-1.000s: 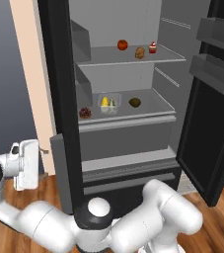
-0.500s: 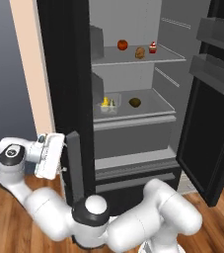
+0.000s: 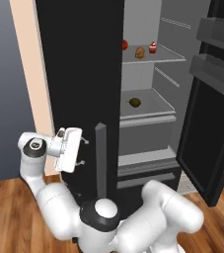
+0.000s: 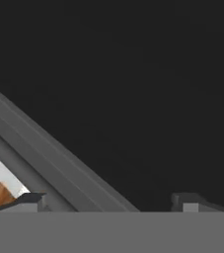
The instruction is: Place the tupperware on the second highest shelf of the fridge. Make space for the tupperware among the existing items by rearranging them on the shelves if needed. Close the fridge door when finished.
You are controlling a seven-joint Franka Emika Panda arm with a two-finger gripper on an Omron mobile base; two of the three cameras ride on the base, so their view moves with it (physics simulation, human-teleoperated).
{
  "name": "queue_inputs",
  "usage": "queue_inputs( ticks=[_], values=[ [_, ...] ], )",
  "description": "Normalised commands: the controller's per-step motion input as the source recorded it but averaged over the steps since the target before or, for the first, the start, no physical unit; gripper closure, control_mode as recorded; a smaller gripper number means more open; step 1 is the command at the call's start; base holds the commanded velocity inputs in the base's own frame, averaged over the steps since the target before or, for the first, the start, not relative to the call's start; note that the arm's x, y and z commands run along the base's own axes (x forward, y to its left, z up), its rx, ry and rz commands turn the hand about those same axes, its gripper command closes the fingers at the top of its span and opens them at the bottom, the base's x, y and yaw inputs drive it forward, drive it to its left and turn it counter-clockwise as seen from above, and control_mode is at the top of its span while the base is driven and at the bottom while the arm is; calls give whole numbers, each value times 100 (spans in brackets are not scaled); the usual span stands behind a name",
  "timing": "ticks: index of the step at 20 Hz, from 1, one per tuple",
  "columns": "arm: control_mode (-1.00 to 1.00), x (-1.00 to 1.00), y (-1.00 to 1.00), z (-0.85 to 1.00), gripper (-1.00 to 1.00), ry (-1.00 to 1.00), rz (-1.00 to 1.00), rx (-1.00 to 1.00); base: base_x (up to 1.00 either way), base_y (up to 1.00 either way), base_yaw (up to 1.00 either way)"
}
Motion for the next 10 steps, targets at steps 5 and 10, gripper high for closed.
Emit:
queue_inputs(
  ticks=[5,10],
  values=[
    [-100,43,-30,2,-100,-16,34,5,0,0,0],
    [-100,63,-75,-1,-100,-34,37,18,0,0,0]
  ],
)
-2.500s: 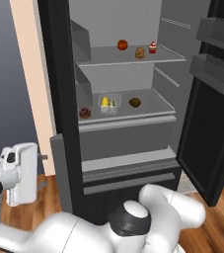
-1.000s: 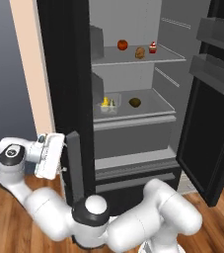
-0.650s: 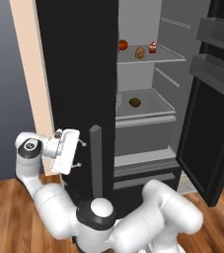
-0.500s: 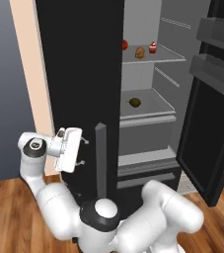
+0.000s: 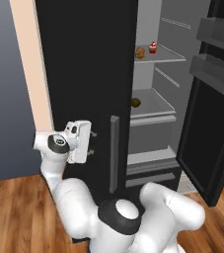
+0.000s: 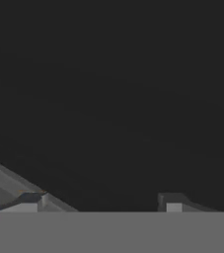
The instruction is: Place the tupperware on the second highest shelf of the fridge. Make space for the tupperware among the existing items by rearranging them on the shelves if needed. Close the fridge door when finished.
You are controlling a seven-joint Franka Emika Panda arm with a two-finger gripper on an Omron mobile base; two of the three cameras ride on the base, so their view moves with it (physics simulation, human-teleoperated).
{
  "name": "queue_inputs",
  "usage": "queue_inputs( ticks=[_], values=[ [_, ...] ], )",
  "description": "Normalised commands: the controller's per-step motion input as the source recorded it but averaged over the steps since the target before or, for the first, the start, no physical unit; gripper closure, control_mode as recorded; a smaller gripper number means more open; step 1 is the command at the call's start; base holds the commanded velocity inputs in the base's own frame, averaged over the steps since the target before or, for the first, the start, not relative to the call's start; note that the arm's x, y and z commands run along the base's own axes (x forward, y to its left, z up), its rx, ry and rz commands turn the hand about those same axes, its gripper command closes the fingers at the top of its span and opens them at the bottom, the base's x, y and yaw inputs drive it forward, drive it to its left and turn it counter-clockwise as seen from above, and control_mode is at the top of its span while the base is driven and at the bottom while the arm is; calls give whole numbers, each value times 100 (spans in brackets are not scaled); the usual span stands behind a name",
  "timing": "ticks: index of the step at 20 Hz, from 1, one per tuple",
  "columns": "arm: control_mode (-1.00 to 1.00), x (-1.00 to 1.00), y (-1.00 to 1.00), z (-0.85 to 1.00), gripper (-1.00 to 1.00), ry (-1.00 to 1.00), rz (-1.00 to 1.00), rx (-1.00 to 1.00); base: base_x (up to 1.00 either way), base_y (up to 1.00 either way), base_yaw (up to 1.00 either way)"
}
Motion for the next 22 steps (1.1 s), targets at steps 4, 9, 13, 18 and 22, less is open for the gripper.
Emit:
queue_inputs(
  ticks=[4,9,13,18,22],
  values=[
    [-100,63,-100,-4,-100,-35,30,25,0,0,0],
    [-100,59,-96,0,-100,-36,29,22,0,0,0],
    [-100,67,-55,2,-100,-27,25,15,0,0,0],
    [-100,81,7,24,-100,-24,23,5,0,0,0],
    [-100,60,58,38,-100,-25,23,0,0,0,0]
  ],
)
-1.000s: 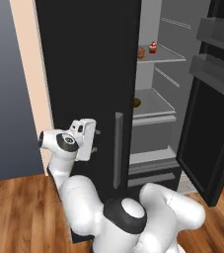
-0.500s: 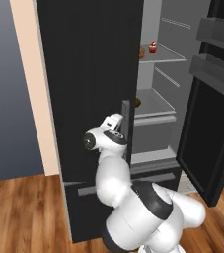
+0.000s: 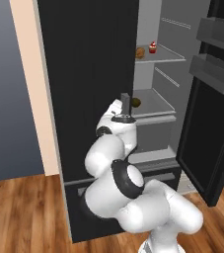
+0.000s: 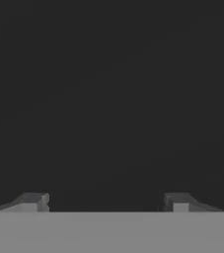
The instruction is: Place the tupperware on the second highest shelf of the fridge. Make space for the tupperware among the existing items by rearranging them on the shelves if needed. Close the fridge door when finished.
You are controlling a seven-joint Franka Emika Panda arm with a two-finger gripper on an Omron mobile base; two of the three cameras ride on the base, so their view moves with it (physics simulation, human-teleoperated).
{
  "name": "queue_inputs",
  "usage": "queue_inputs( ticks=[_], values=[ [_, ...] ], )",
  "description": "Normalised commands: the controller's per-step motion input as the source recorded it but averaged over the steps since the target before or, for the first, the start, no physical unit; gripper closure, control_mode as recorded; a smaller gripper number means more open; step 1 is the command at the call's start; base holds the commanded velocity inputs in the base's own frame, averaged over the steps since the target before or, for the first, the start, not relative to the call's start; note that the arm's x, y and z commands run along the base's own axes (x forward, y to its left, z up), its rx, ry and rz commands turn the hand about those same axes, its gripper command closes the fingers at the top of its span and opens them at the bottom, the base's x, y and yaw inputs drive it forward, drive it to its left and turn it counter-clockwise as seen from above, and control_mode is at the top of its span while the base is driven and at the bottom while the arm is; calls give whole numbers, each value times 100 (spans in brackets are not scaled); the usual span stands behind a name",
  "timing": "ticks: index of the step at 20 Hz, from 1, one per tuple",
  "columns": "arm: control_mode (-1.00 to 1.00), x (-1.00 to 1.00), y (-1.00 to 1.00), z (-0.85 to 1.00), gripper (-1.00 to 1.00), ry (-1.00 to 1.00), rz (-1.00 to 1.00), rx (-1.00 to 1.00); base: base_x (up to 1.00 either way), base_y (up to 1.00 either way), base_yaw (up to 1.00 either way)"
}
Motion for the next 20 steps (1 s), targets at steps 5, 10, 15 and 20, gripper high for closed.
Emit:
queue_inputs(
  ticks=[5,10,15,20],
  values=[
    [-100,28,50,21,-100,-21,36,2,0,0,0],
    [-100,-6,88,54,-100,0,50,0,0,0,0],
    [-100,-74,29,100,-100,-14,31,0,0,0,0],
    [-100,-95,-3,100,-100,-13,11,6,0,0,0]
  ],
)
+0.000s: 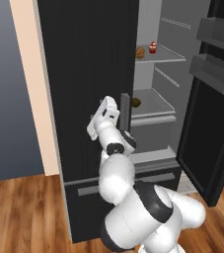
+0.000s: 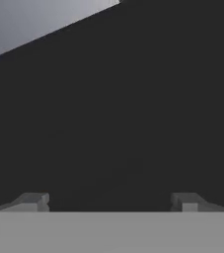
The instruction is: Place the tupperware on the second highest shelf of the fridge. Make space for the tupperware among the existing items by rearranging them on the shelves if needed. Close the fridge door when finished.
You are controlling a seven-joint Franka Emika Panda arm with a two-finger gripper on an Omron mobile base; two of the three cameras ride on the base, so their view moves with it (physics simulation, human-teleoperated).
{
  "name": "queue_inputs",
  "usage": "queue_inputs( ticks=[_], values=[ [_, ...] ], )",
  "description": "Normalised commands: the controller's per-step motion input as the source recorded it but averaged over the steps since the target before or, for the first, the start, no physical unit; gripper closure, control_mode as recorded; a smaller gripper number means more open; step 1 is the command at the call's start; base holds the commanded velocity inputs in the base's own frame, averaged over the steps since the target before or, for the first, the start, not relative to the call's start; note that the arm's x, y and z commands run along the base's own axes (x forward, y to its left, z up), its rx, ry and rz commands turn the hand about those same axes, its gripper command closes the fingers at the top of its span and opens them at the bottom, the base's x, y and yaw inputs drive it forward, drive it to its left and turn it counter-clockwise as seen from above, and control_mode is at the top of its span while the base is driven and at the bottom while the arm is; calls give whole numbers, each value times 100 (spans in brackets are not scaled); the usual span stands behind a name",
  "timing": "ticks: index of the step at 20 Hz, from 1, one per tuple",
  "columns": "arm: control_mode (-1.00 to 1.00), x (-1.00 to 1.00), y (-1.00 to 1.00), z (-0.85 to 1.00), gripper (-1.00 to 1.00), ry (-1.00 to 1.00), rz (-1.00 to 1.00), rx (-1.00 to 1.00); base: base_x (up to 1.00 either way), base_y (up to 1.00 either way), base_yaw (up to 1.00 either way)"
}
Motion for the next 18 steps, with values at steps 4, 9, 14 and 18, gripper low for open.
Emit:
queue_inputs(
  ticks=[4,9,14,18],
  values=[
    [-100,-80,-28,100,-100,-6,0,14,0,0,0],
    [-100,-69,-69,100,-100,0,-2,20,0,0,0],
    [-100,-45,-56,100,-100,19,-4,15,0,0,0],
    [-100,-59,-65,41,-100,22,-1,13,0,0,0]
  ],
)
